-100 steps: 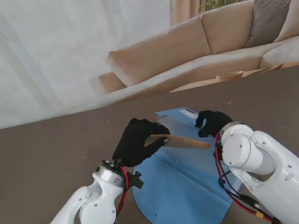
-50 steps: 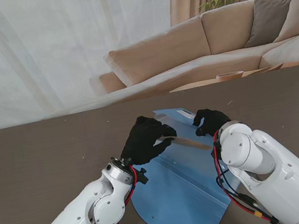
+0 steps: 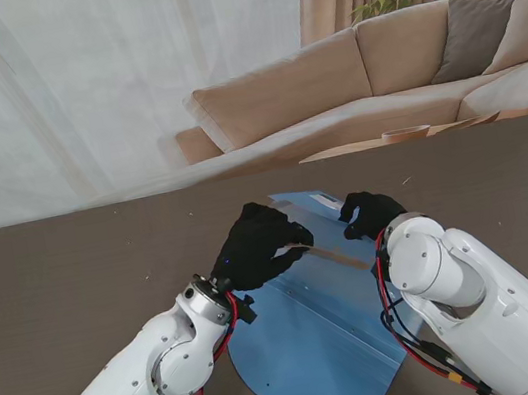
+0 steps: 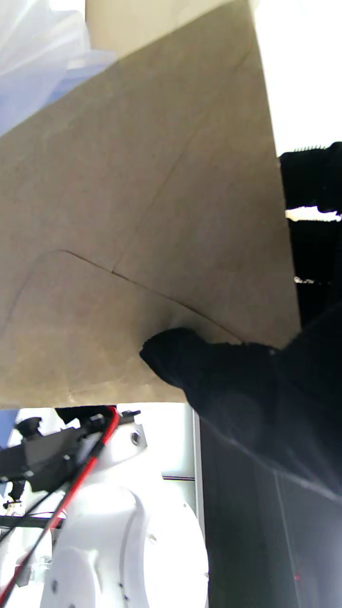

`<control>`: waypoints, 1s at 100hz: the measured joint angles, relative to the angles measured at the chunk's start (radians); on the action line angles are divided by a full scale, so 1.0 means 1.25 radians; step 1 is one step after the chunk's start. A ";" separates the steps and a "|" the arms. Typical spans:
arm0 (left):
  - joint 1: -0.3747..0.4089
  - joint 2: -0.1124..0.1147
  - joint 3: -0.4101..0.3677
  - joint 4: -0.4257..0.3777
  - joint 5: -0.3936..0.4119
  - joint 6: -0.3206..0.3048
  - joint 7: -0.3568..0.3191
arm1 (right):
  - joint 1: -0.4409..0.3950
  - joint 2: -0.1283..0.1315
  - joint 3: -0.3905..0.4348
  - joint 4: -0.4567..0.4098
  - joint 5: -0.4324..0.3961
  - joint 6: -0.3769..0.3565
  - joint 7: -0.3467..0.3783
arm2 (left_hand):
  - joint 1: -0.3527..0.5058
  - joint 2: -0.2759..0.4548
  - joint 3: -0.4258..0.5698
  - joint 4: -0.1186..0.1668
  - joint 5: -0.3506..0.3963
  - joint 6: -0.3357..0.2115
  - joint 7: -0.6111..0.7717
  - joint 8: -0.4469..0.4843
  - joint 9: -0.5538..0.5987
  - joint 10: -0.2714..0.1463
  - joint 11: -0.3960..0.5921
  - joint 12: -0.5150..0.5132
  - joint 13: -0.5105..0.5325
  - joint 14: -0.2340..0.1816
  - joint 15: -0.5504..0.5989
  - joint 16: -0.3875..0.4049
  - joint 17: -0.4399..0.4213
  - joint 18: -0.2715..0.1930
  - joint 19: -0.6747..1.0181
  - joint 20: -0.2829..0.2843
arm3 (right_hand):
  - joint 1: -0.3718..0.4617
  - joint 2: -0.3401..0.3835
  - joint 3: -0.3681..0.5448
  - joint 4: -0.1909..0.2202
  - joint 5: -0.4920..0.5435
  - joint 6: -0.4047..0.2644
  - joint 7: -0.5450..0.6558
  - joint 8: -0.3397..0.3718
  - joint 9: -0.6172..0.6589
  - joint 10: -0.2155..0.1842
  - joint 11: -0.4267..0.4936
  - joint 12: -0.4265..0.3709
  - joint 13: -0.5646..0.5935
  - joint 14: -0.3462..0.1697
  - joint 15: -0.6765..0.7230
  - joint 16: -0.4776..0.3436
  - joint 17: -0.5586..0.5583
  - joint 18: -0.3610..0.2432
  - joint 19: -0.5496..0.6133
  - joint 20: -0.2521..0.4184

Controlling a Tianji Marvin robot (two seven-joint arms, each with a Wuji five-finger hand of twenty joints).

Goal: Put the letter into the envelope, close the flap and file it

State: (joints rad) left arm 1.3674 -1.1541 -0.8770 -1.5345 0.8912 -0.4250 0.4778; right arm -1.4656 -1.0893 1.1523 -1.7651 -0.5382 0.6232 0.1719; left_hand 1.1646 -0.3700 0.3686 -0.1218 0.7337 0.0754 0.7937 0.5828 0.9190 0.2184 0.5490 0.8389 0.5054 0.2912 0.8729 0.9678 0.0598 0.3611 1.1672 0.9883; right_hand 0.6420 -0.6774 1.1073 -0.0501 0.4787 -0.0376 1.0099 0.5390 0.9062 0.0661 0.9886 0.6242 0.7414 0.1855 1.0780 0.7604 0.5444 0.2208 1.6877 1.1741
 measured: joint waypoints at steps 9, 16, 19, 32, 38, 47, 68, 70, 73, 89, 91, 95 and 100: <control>0.032 0.003 -0.031 -0.038 -0.005 -0.032 -0.009 | 0.000 0.000 0.000 -0.001 0.000 0.003 0.001 | 0.000 0.000 0.000 0.000 0.000 0.000 0.000 0.000 0.000 0.000 0.000 0.002 0.000 0.000 0.001 0.007 0.000 0.000 0.000 0.000 | 0.000 0.000 0.000 0.000 0.000 0.000 0.000 0.000 0.000 0.000 0.000 0.000 0.000 0.000 0.002 0.000 0.000 0.000 0.000 0.000; 0.047 0.005 -0.044 -0.058 -0.010 -0.055 -0.010 | 0.000 0.000 0.000 -0.002 -0.001 0.006 0.003 | 0.000 0.000 0.000 0.000 0.000 0.000 0.000 0.000 0.000 0.000 0.000 0.003 0.000 0.000 0.001 0.008 0.000 0.000 0.000 0.000 | 0.000 0.000 0.000 0.000 0.000 0.000 0.000 0.000 0.000 0.000 0.000 0.000 0.000 0.000 0.006 0.000 0.001 0.000 0.000 0.000; 0.051 0.006 -0.049 -0.064 -0.012 -0.061 -0.010 | 0.000 0.000 0.000 -0.002 -0.001 0.007 0.003 | 0.000 0.000 0.000 0.000 0.000 0.000 0.000 0.000 0.000 0.000 0.000 0.005 0.000 0.000 0.001 0.009 0.000 0.000 0.000 0.000 | 0.000 0.000 0.000 0.000 0.000 0.000 0.000 0.000 0.000 0.000 0.000 0.000 0.000 0.000 0.006 0.000 0.001 0.000 0.000 0.000; 0.060 0.006 -0.057 -0.079 -0.025 -0.067 -0.011 | 0.000 0.000 0.000 -0.003 0.001 0.010 0.004 | 0.000 0.000 0.000 0.000 0.000 0.000 0.000 0.000 0.000 0.000 0.000 0.012 0.000 0.000 0.001 0.009 0.000 0.000 0.000 0.000 | 0.001 0.000 0.000 0.000 0.000 0.000 0.000 0.000 0.000 0.000 0.000 0.000 0.000 0.000 0.007 0.000 0.001 0.000 0.000 0.000; 0.059 0.006 -0.056 -0.081 -0.026 -0.067 -0.010 | 0.001 0.000 0.000 -0.003 0.001 0.010 0.004 | 0.000 0.000 0.000 0.000 0.000 0.000 0.000 0.000 0.000 0.000 0.000 0.013 0.000 0.000 0.001 0.009 0.000 0.000 0.000 0.000 | 0.003 0.000 0.000 0.000 0.000 0.000 0.000 0.000 0.000 0.000 0.000 0.000 0.000 0.000 0.007 0.000 0.001 0.000 0.000 0.000; 0.053 0.005 -0.047 -0.079 -0.028 -0.066 -0.002 | 0.002 0.000 -0.001 -0.003 0.003 0.010 0.004 | 0.000 0.000 -0.001 0.000 0.000 0.000 0.000 0.000 0.000 0.000 0.000 0.013 0.000 -0.001 0.001 0.009 0.000 0.000 0.000 0.000 | 0.003 0.000 -0.001 0.000 0.000 0.000 0.000 0.000 0.000 0.000 0.000 0.000 0.000 0.000 0.007 0.000 0.001 0.000 0.000 0.000; 0.008 0.000 0.004 -0.030 -0.014 -0.054 0.052 | 0.004 0.000 0.001 -0.004 0.017 0.012 0.004 | 0.008 0.006 -0.021 0.000 -0.002 -0.003 0.002 0.000 -0.004 -0.011 0.000 0.013 -0.001 -0.015 0.001 0.009 -0.001 -0.009 -0.002 0.000 | 0.003 0.000 -0.001 0.000 0.000 0.000 0.000 0.000 0.000 0.000 0.000 0.000 0.000 0.000 0.007 0.000 0.001 0.000 0.000 0.000; 0.001 -0.001 0.011 -0.022 -0.010 -0.052 0.055 | 0.004 0.000 0.001 -0.005 0.019 0.013 0.004 | 0.008 0.006 -0.021 0.000 -0.002 -0.003 0.002 0.000 -0.006 -0.011 0.000 0.013 -0.001 -0.016 0.001 0.009 -0.002 -0.011 -0.010 0.000 | 0.003 0.000 -0.001 0.000 0.000 0.000 0.000 0.000 0.000 0.000 0.000 0.000 0.000 0.000 0.007 0.000 0.001 0.000 0.000 0.000; -0.006 -0.001 0.018 -0.012 -0.006 -0.047 0.057 | 0.004 0.000 0.001 -0.005 0.021 0.014 0.003 | 0.009 0.006 -0.026 0.000 -0.002 -0.004 0.003 0.000 -0.007 -0.011 0.000 0.013 -0.001 -0.016 0.001 0.009 -0.003 -0.017 -0.010 0.000 | 0.003 0.000 -0.001 0.000 0.000 0.000 0.000 0.000 0.000 0.000 0.000 0.000 0.000 0.000 0.007 0.000 0.001 0.000 0.000 0.000; -0.039 -0.002 0.056 0.037 0.042 -0.018 0.087 | 0.004 -0.001 0.003 -0.009 0.025 0.017 0.002 | 0.009 0.006 -0.029 0.000 -0.002 -0.009 0.003 0.000 -0.007 -0.012 0.000 0.013 -0.001 -0.016 0.001 0.009 -0.008 -0.019 -0.010 -0.001 | 0.003 0.000 -0.001 0.000 0.000 0.000 0.000 0.000 0.000 0.001 0.000 0.000 0.000 0.009 0.007 0.000 0.001 0.001 0.000 0.000; -0.044 -0.001 0.063 0.044 0.046 -0.016 0.096 | 0.004 -0.001 0.004 -0.009 0.025 0.017 0.002 | 0.009 0.006 -0.029 0.000 -0.002 -0.009 0.003 0.000 -0.008 -0.013 0.000 0.013 -0.001 -0.017 0.001 0.009 -0.008 -0.019 -0.010 -0.001 | 0.003 0.000 -0.001 0.000 0.000 0.000 0.000 0.000 0.000 0.001 0.000 0.000 0.000 0.009 0.007 0.000 0.002 0.002 0.000 0.000; -0.052 -0.001 0.072 0.057 0.050 -0.013 0.105 | 0.004 -0.001 0.004 -0.010 0.025 0.018 0.002 | 0.009 0.006 -0.029 0.000 -0.002 -0.010 0.003 0.000 -0.009 -0.013 0.000 0.013 -0.001 -0.017 0.001 0.009 -0.008 -0.020 -0.010 -0.001 | 0.003 0.000 -0.001 0.000 0.000 0.000 0.000 0.000 0.000 0.001 0.000 0.000 0.000 0.009 0.007 0.000 0.002 0.002 0.000 0.000; -0.059 -0.001 0.079 0.066 0.050 -0.008 0.105 | 0.004 -0.002 0.005 -0.011 0.025 0.018 0.002 | 0.009 0.006 -0.029 0.000 -0.002 -0.010 0.003 0.000 -0.010 -0.013 0.000 0.013 -0.001 -0.017 0.001 0.009 -0.008 -0.020 -0.010 -0.001 | 0.003 0.000 -0.001 0.000 0.000 0.000 0.000 0.000 0.000 0.001 0.000 0.000 0.000 0.009 0.007 0.000 0.002 0.002 0.000 0.001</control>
State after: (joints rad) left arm 1.2937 -1.1556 -0.7787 -1.4521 0.9540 -0.4352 0.6093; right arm -1.4610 -1.0912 1.1583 -1.7784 -0.5066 0.6458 0.1742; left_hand 1.1758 -0.3623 0.3320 -0.1218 0.7318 0.0633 0.7978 0.5827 0.9069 0.2020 0.5487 0.8552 0.5037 0.2702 0.8745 0.9789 0.0499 0.3366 1.1544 0.9874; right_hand 0.6463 -0.6770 1.1054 -0.0500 0.4788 -0.0372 1.0099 0.5389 0.9061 0.0671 0.9886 0.6244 0.7414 0.1968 1.0869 0.7603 0.5474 0.2230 1.6879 1.1749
